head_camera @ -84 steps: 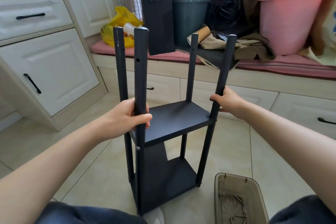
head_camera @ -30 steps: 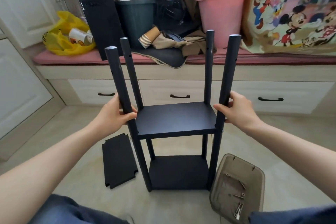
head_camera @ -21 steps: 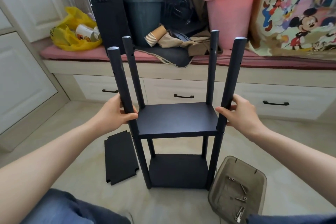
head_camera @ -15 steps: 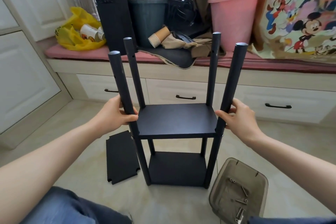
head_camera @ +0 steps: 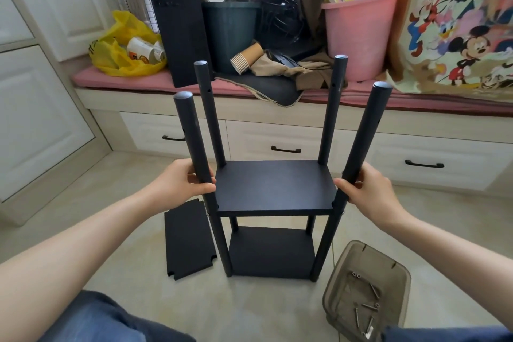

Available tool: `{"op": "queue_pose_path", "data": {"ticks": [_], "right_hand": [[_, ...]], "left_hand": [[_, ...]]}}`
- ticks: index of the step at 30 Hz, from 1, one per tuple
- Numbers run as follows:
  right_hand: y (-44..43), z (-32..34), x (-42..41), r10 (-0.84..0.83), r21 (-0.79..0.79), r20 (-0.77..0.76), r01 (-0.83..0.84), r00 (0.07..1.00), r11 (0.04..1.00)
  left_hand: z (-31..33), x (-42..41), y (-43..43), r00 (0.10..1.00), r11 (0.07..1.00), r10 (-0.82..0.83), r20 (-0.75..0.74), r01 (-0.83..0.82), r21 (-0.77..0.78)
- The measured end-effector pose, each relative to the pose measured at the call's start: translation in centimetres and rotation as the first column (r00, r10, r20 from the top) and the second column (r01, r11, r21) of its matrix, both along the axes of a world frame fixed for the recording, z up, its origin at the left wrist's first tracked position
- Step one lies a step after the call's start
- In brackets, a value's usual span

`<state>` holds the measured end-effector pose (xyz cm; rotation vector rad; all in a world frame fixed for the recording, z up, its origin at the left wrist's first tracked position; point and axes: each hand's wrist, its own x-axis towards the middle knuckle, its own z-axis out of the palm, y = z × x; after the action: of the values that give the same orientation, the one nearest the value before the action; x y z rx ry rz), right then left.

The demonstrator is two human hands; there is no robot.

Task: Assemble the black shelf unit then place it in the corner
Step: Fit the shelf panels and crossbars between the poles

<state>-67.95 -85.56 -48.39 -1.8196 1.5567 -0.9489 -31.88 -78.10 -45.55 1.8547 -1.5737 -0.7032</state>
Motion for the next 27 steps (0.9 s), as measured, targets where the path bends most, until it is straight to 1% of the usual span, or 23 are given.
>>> {"op": "queue_pose_path", "data": {"ticks": [4, 7, 9, 11, 14, 17, 20, 22, 23, 25, 27], "right_hand": [[0.6, 0.6, -0.1, -0.028, 0.008, -0.037, 0.028, 0.999, 1.000], [1.4, 1.2, -0.1, -0.107, 0.005, -0.024, 0.107, 0.994, 0.994], [2.0, 1.5, -0.1, -0.153, 0.054, -0.006, 0.153, 0.988, 0.987], [2.6, 1.6, 0.0, -0.152, 0.136, -0.058, 0.158, 0.987, 0.978], [3.8, 1.1, 0.6, -0.065, 0.295, -0.156, 0.109, 0.986, 0.949], [4.8, -0.9, 2.8, 0.086, 0.329, -0.298, 0.018, 0.951, 0.944], [5.3, -3.5, 6.4, 0.224, 0.343, -0.381, -0.088, 0.897, 0.935], [5.3, -5.1, 9.1, 0.311, 0.379, -0.414, -0.149, 0.855, 0.913], [5.2, -5.8, 10.5, 0.347, 0.398, -0.425, -0.171, 0.836, 0.901], [5.0, -7.4, 13.3, 0.401, 0.429, -0.432, -0.207, 0.808, 0.879], [5.0, -9.2, 15.8, 0.446, 0.466, -0.422, -0.234, 0.789, 0.854]], "left_hand": [[-0.2, 0.5, 0.2, 1.000, 1.000, -0.010, 0.002, 0.010, -0.008], [-0.1, 0.9, 0.6, 0.999, 0.999, -0.045, -0.003, 0.045, 0.013], [-0.2, 1.3, 1.0, 0.998, 0.997, -0.067, 0.005, 0.067, 0.035], [-0.5, 2.0, 1.6, 0.997, 0.996, -0.069, 0.022, 0.068, 0.064], [-1.2, 3.2, 2.5, 0.996, 0.989, -0.077, 0.055, 0.069, 0.132], [-2.3, 4.7, 3.3, 0.991, 0.974, -0.093, 0.099, 0.070, 0.216], [-3.7, 6.6, 3.5, 0.967, 0.945, -0.108, 0.229, 0.028, 0.324], [-4.8, 8.0, 3.5, 0.935, 0.915, -0.116, 0.335, -0.031, 0.403], [-5.3, 8.5, 3.5, 0.926, 0.898, -0.109, 0.362, -0.064, 0.435], [-7.2, 9.0, 3.3, 0.930, 0.880, -0.059, 0.364, -0.124, 0.458], [-9.9, 8.8, 3.2, 0.948, 0.881, 0.038, 0.316, -0.180, 0.437]]}}
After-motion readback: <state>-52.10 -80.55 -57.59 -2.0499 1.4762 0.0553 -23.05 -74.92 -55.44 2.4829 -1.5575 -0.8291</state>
